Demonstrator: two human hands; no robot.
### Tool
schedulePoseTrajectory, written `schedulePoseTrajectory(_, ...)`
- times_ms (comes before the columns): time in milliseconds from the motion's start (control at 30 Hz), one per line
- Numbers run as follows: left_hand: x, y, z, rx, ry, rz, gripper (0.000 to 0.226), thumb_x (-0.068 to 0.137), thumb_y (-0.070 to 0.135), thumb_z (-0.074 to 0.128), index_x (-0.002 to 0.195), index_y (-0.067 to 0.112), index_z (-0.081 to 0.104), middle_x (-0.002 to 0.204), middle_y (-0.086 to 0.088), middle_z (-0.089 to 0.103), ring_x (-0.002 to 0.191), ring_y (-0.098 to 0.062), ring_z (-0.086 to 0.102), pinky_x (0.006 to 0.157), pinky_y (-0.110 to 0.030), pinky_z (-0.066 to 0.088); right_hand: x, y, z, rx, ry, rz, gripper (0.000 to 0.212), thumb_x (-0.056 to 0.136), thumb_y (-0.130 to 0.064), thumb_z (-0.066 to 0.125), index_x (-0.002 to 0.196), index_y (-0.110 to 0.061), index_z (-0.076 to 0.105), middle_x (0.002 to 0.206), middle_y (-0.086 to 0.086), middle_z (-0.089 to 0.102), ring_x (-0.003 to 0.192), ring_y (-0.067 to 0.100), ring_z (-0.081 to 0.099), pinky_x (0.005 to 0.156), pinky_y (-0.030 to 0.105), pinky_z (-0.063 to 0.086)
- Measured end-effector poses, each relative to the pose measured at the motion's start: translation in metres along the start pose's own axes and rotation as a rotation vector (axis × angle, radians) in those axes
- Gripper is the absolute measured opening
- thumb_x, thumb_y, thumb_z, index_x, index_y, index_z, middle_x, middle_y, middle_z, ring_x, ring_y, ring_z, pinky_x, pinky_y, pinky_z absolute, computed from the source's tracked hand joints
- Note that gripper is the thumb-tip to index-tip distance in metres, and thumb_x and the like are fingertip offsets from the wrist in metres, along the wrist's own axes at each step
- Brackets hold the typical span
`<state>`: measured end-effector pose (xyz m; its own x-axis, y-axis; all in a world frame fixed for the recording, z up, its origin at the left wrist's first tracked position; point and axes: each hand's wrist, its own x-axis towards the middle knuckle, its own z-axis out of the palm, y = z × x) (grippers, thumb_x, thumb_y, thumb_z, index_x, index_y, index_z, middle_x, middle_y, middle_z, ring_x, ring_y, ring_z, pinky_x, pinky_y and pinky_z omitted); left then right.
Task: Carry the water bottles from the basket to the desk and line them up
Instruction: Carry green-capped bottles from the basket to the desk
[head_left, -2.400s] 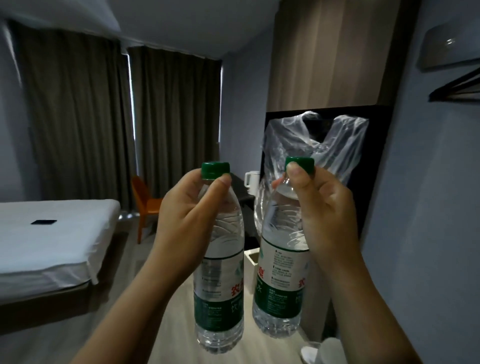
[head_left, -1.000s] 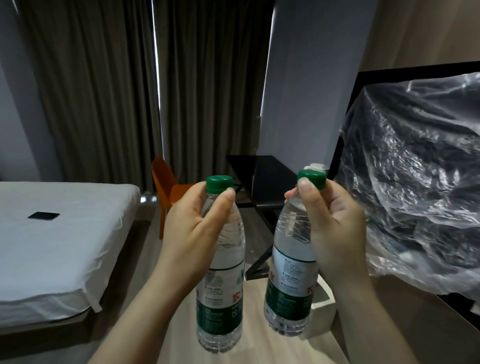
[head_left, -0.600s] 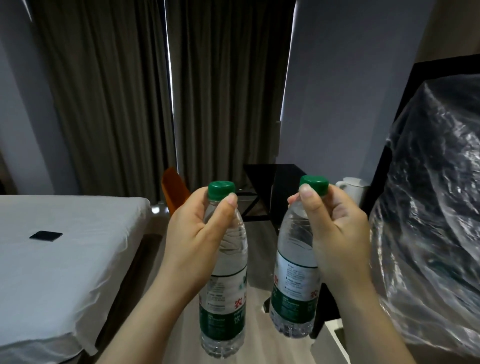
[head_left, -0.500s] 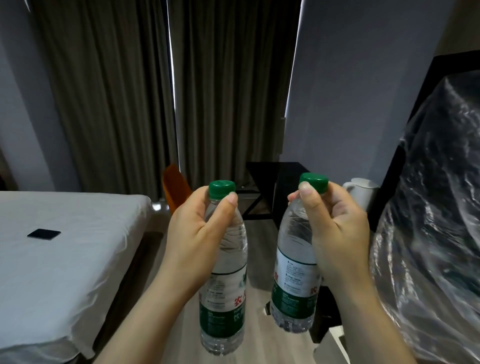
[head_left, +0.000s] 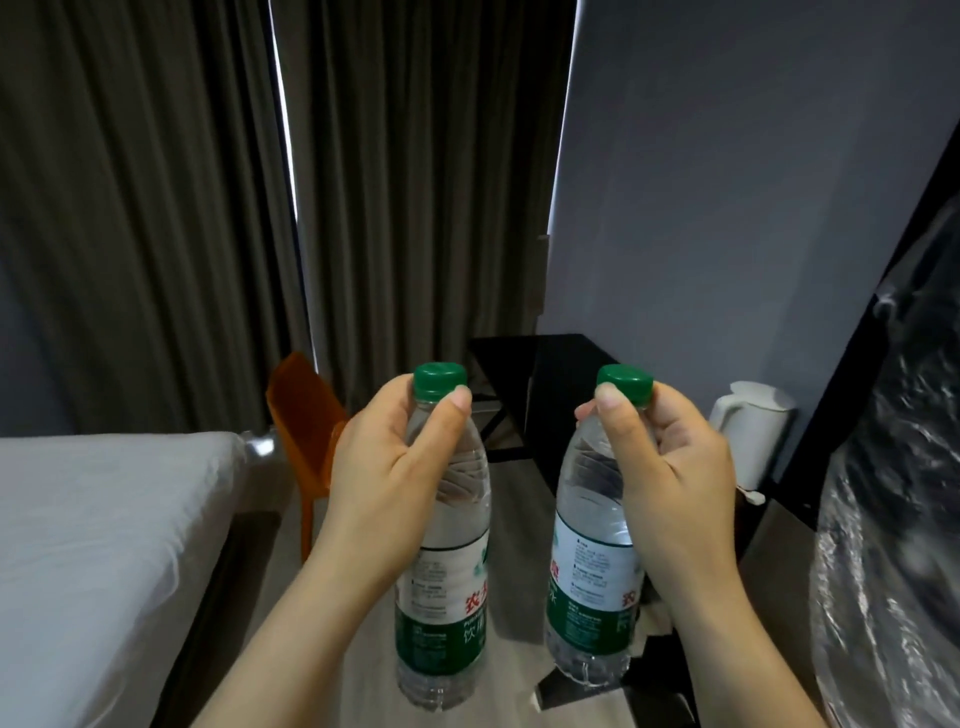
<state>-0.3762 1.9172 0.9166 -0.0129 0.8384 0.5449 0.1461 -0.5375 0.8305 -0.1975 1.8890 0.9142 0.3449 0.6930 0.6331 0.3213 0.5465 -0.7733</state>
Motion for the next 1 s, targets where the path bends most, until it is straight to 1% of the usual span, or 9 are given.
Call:
schedulePoseTrajectory(100, 0.050, -0.028, 0.001, -0.029, -0.046, 0.006, 0.028, 0.085, 0.051, 0.050, 0.084, 0.026, 0.063, 0.079, -0.002, 0.069, 0.071, -0.014, 0.067, 0.062, -0.032, 0.055, 0.035, 0.024, 0.033, -0.033, 0.041, 0.008, 0.026, 0.087, -0.049, 0.056, 0.088, -0.026, 0.068, 0.083, -0.006, 0.071, 0.077, 0.004, 0.067, 0.063, 0.010, 0.049)
schedulePoseTrajectory(233, 0.100, -0.071, 0.012, -0.059, -0.100, -0.005, 0.020, 0.088, 0.041, 0.053, 0.084, 0.024, 0.063, 0.078, 0.001, 0.068, 0.070, -0.010, 0.066, 0.061, -0.024, 0.052, 0.072, 0.061, 0.067, -0.045, 0.074, 0.036, 0.023, 0.089, -0.046, 0.057, 0.089, -0.026, 0.068, 0.082, -0.005, 0.071, 0.075, 0.004, 0.066, 0.062, 0.012, 0.050)
schedulePoseTrajectory(300, 0.124, -0.091, 0.017, -0.074, -0.111, -0.024, 0.024, 0.086, 0.044, 0.052, 0.083, 0.023, 0.063, 0.077, 0.001, 0.068, 0.071, -0.009, 0.065, 0.062, -0.025, 0.052, 0.090, 0.080, 0.080, -0.042, 0.074, 0.036, 0.022, 0.090, -0.044, 0.056, 0.088, -0.025, 0.067, 0.081, -0.004, 0.070, 0.073, 0.005, 0.066, 0.060, 0.012, 0.050)
schedulePoseTrajectory(433, 0.172, -0.132, 0.031, -0.099, -0.126, -0.064, 0.025, 0.087, 0.047, 0.053, 0.086, 0.024, 0.064, 0.081, 0.000, 0.069, 0.076, -0.012, 0.066, 0.069, -0.032, 0.054, 0.130, 0.123, 0.101, -0.056, 0.095, 0.063, 0.022, 0.090, -0.043, 0.056, 0.085, -0.025, 0.067, 0.079, -0.003, 0.070, 0.070, 0.005, 0.066, 0.059, 0.011, 0.050)
schedulePoseTrajectory(567, 0.222, -0.170, 0.051, -0.082, -0.118, -0.047, 0.019, 0.088, 0.046, 0.055, 0.085, 0.028, 0.063, 0.080, 0.002, 0.069, 0.075, -0.010, 0.066, 0.064, -0.026, 0.052, 0.173, 0.170, 0.117, -0.050, 0.086, 0.049, 0.021, 0.091, -0.039, 0.055, 0.085, -0.023, 0.067, 0.078, -0.003, 0.069, 0.070, 0.006, 0.065, 0.058, 0.009, 0.048)
schedulePoseTrajectory(700, 0.275, -0.201, 0.075, -0.055, -0.113, -0.036, 0.018, 0.086, 0.045, 0.054, 0.086, 0.030, 0.063, 0.080, 0.004, 0.069, 0.076, -0.009, 0.066, 0.067, -0.026, 0.052, 0.223, 0.212, 0.127, -0.052, 0.103, 0.060, 0.021, 0.091, -0.039, 0.056, 0.083, -0.022, 0.067, 0.076, -0.002, 0.069, 0.067, 0.006, 0.066, 0.056, 0.009, 0.048)
schedulePoseTrajectory(833, 0.324, -0.226, 0.101, -0.074, -0.094, -0.036, 0.017, 0.084, 0.045, 0.055, 0.086, 0.032, 0.064, 0.080, 0.006, 0.069, 0.075, -0.006, 0.065, 0.064, -0.017, 0.050, 0.272, 0.252, 0.133, -0.051, 0.116, 0.085, 0.019, 0.089, -0.039, 0.058, 0.083, -0.024, 0.067, 0.078, -0.006, 0.070, 0.068, 0.003, 0.066, 0.056, 0.007, 0.048)
schedulePoseTrajectory(933, 0.352, -0.249, 0.119, -0.078, -0.109, -0.047, 0.017, 0.085, 0.046, 0.055, 0.086, 0.031, 0.064, 0.080, 0.003, 0.069, 0.075, -0.007, 0.066, 0.064, -0.019, 0.051, 0.302, 0.279, 0.140, -0.086, 0.127, 0.089, 0.021, 0.087, -0.043, 0.057, 0.081, -0.026, 0.067, 0.077, -0.005, 0.069, 0.066, 0.006, 0.065, 0.056, 0.009, 0.048)
schedulePoseTrajectory(1000, 0.367, -0.262, 0.129, -0.076, -0.145, -0.048, 0.017, 0.086, 0.045, 0.055, 0.089, 0.031, 0.064, 0.083, 0.002, 0.069, 0.079, -0.009, 0.066, 0.068, -0.026, 0.053, 0.318, 0.297, 0.143, -0.087, 0.144, 0.097, 0.022, 0.087, -0.043, 0.058, 0.081, -0.024, 0.066, 0.075, -0.003, 0.069, 0.064, 0.007, 0.065, 0.055, 0.010, 0.048)
